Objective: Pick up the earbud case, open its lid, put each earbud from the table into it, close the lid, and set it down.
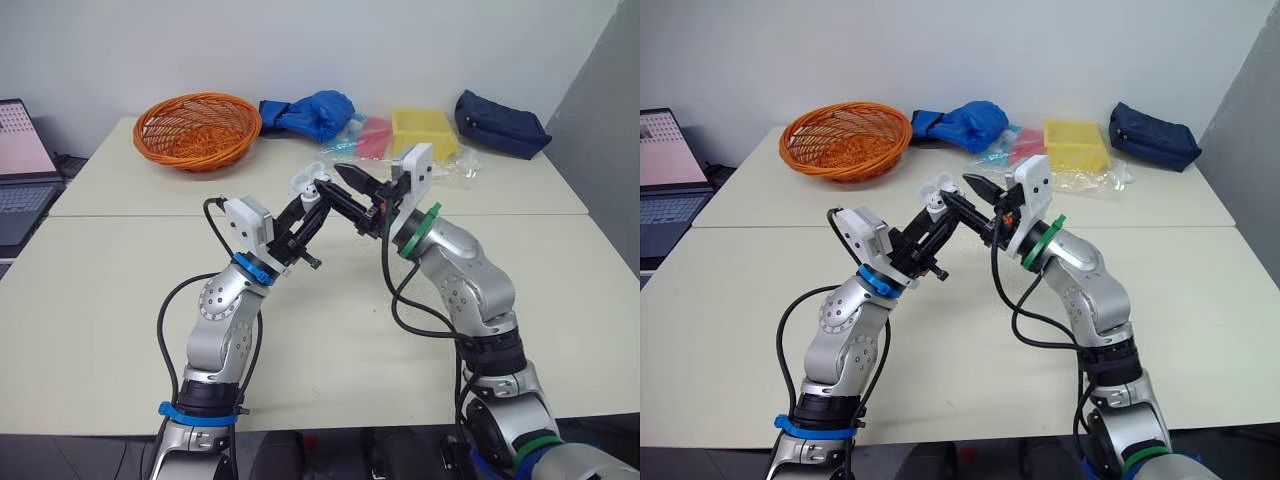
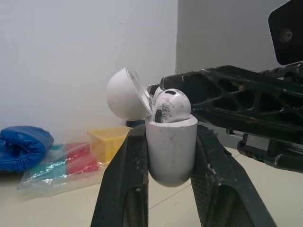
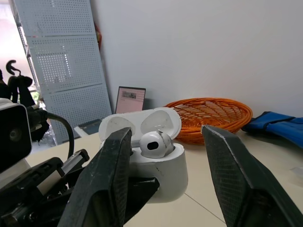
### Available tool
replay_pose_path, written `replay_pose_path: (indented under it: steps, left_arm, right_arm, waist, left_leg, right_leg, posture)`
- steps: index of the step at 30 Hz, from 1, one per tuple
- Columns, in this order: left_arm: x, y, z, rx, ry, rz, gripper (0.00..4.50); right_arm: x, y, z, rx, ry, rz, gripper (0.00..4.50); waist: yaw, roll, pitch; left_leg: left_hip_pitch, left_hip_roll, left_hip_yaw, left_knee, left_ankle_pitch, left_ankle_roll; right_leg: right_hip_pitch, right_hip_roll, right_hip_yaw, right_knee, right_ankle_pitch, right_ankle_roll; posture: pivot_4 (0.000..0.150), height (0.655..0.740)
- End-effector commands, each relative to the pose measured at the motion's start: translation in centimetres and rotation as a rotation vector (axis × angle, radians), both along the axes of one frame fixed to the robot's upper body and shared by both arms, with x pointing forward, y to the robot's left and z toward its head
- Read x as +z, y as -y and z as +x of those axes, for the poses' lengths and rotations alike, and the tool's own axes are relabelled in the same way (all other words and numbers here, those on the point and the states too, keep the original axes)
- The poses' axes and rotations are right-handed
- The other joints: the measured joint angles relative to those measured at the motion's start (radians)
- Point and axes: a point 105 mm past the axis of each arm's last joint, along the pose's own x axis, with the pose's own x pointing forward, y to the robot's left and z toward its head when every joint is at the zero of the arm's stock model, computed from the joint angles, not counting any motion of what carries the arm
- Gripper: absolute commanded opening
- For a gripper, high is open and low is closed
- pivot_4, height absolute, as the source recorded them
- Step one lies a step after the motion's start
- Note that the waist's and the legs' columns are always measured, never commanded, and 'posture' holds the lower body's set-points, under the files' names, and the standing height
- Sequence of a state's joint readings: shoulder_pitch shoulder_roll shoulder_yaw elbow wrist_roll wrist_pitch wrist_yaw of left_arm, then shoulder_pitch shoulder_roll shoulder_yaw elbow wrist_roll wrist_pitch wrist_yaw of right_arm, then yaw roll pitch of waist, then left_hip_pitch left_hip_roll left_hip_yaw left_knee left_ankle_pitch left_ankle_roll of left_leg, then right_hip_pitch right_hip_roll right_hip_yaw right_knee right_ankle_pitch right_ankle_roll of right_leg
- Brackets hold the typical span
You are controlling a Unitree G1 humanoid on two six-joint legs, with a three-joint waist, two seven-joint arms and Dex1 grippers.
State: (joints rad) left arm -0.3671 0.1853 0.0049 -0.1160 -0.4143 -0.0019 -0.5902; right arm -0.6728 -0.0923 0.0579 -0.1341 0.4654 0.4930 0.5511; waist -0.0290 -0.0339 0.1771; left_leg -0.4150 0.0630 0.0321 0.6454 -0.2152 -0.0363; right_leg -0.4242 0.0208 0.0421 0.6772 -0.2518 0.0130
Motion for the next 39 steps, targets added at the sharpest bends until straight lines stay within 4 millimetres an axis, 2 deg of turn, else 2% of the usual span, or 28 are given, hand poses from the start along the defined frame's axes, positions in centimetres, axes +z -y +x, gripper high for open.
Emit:
replay_pose_path:
  steps: [1, 5, 7, 12, 15, 17, 20, 24, 30, 33, 37, 39]
  left_arm:
    - [1.7, 0.5, -0.7, -0.021, 0.07, -0.006, 0.79]
    - [0.9, 0.1, -0.5, 0.002, 0.056, 0.021, 0.79]
    - [0.3, -0.1, -0.3, 0.012, 0.042, 0.043, 0.79]
    - [0.1, -0.4, -0.2, 0.0, 0.036, 0.043, 0.79]
    - [0.1, -0.8, 0.2, -0.015, 0.033, 0.063, 0.79]
    - [0.1, -1.0, 0.3, -0.026, 0.025, 0.072, 0.79]
    - [0.1, -1.4, 0.5, -0.031, 0.016, 0.086, 0.79]
    - [0.0, -1.6, 0.3, -0.056, 0.009, 0.112, 0.79]
    - [0.1, -2.1, 0.0, -0.114, 0.018, 0.186, 0.79]
    - [0.1, -2.0, 0.0, -0.133, 0.018, 0.195, 0.79]
    - [-0.2, -0.9, -0.7, -0.218, 0.019, 0.228, 0.79]
    - [-0.3, -0.3, -1.1, -0.266, 0.01, 0.235, 0.79]
  right_arm:
    - [4.2, 0.6, -2.1, 0.124, 0.035, 0.133, 2.5]
    - [6.9, 1.9, -2.4, 0.132, 0.023, 0.163, 2.5]
    - [7.4, 2.2, -2.6, 0.131, 0.019, 0.144, 2.5]
    - [6.2, 4.1, -2.2, 0.076, 0.035, -0.021, 2.5]
    - [3.9, 7.1, -1.4, -0.01, 0.047, -0.163, 2.5]
    - [3.0, 8.3, -1.2, -0.034, 0.048, -0.223, 2.5]
    - [2.1, 9.2, -1.6, -0.022, 0.044, -0.261, 3.12]
    - [1.3, 9.5, -1.8, -0.008, 0.046, -0.297, 4.48]
    - [0.5, 8.4, 1.3, -0.068, -0.103, -0.293, 4.48]
    - [0.1, 8.0, 2.6, -0.094, -0.128, -0.311, 3.93]
    - [0.1, 5.5, 4.9, -0.09, -0.201, -0.319, 2.54]
    - [0.3, 4.0, 5.4, -0.06, -0.235, -0.316, 1.84]
  waist:
    - [0.0, 0.0, 0.0]
    - [0.0, 0.0, 0.0]
    - [0.0, 0.0, 0.0]
    - [0.001, 0.0, 0.0]
    - [0.003, 0.0, 0.0]
    - [0.002, 0.0, 0.0]
    - [-0.005, 0.0, 0.0]
    - [-0.006, 0.0, 0.0]
    - [-0.007, 0.0, 0.001]
    - [-0.003, 0.0, 0.001]
    - [-0.002, 0.001, 0.001]
    - [-0.004, 0.001, 0.001]
  left_leg:
    - [0.0, 0.0, 0.0, 0.0, 0.0, 0.0]
    - [0.0, 0.0, 0.0, 0.0, 0.0, 0.0]
    - [0.0, 0.0, 0.0, 0.0, 0.0, 0.0]
    - [-0.001, 0.0, 0.0, -0.001, 0.0, 0.0]
    - [-0.002, 0.0, 0.0, -0.001, 0.0, 0.0]
    - [-0.002, -0.001, 0.0, -0.001, 0.0, 0.0]
    - [-0.002, 0.0, 0.0, -0.001, 0.0, 0.0]
    - [-0.001, 0.001, 0.0, -0.002, 0.0, 0.001]
    - [0.0, 0.001, 0.001, -0.001, 0.0, 0.001]
    - [0.0, 0.0, 0.001, -0.001, 0.0, 0.001]
    - [-0.002, 0.0, 0.001, -0.002, 0.0, 0.001]
    - [-0.002, 0.0, 0.002, -0.002, 0.0, 0.001]
  right_leg:
    - [0.0, 0.0, 0.0, 0.0, 0.0, 0.0]
    - [0.0, 0.0, 0.0, 0.0, 0.0, 0.0]
    - [0.0, 0.0, 0.0, -0.001, 0.0, 0.0]
    - [0.0, 0.0, 0.0, -0.003, 0.0, 0.0]
    - [0.0, -0.001, 0.0, -0.004, 0.0, 0.0]
    - [0.0, -0.001, 0.0, -0.005, 0.0, 0.0]
    - [0.0, -0.001, 0.0, -0.005, 0.0, 0.0]
    - [0.0, 0.001, 0.0, -0.004, 0.0, 0.0]
    - [0.0, 0.001, 0.001, -0.003, 0.0, 0.0]
    - [0.0, 0.001, 0.001, -0.003, 0.0, 0.0]
    - [-0.002, 0.001, 0.001, -0.004, 0.0, -0.001]
    - [-0.002, 0.001, 0.001, -0.004, 0.0, -0.001]
  posture:
    - [0.15, 0.74]
    - [0.15, 0.74]
    - [0.15, 0.74]
    - [0.15, 0.74]
    - [0.15, 0.74]
    - [0.15, 0.74]
    - [0.15, 0.74]
    - [0.15, 0.74]
    - [0.15, 0.74]
    - [0.15, 0.74]
    - [0.15, 0.74]
    - [0.15, 0.74]
